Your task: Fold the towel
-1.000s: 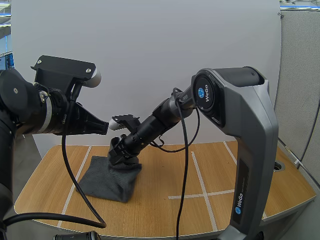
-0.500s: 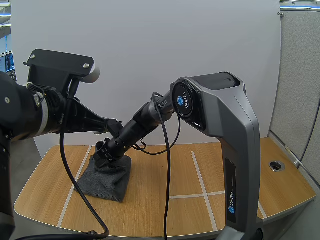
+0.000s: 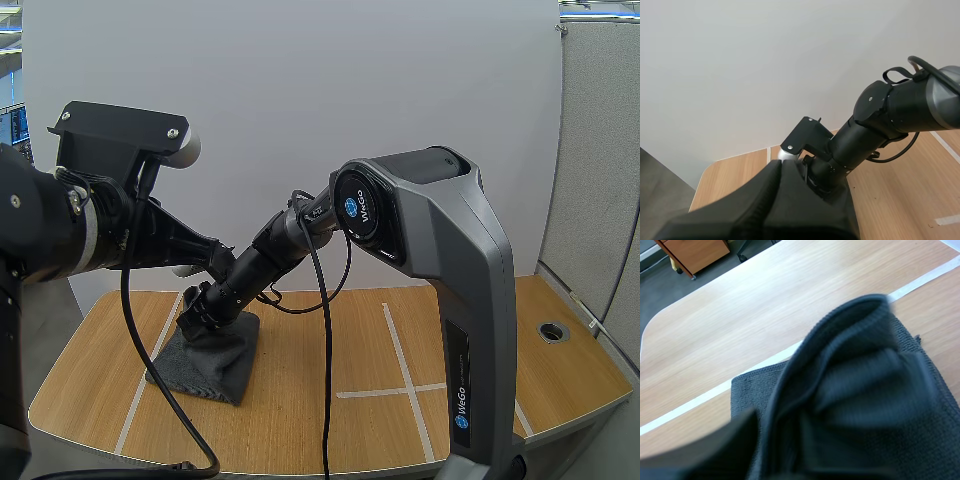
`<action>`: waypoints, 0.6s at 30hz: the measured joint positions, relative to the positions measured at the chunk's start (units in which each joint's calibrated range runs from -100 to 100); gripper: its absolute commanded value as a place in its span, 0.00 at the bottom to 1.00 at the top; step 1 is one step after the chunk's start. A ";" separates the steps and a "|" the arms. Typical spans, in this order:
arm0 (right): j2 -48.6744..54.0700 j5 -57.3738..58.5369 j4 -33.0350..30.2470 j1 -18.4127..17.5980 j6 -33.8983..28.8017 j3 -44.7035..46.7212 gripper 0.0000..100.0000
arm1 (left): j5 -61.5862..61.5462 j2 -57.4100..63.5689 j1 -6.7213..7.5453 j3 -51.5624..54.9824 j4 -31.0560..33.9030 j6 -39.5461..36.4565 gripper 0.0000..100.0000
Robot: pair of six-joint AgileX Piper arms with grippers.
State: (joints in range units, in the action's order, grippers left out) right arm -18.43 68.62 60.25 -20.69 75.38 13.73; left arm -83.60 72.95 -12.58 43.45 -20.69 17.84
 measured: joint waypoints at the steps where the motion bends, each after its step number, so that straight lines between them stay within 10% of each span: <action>1: 0.00 0.01 0.00 0.00 -0.09 0.00 1.00 | -0.59 0.00 0.00 0.00 0.00 0.00 0.00; 15: 7.80 6.68 -5.80 3.47 -4.83 -0.12 1.00 | -0.97 0.87 0.00 0.00 0.00 0.00 0.00; 18: 8.89 11.61 -6.15 6.34 -4.90 -0.12 0.78 | -0.97 1.11 0.00 0.00 0.00 0.00 0.00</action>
State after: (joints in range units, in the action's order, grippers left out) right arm -9.55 80.23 54.11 -14.35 70.48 13.62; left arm -84.57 74.05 -12.58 43.45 -20.69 17.84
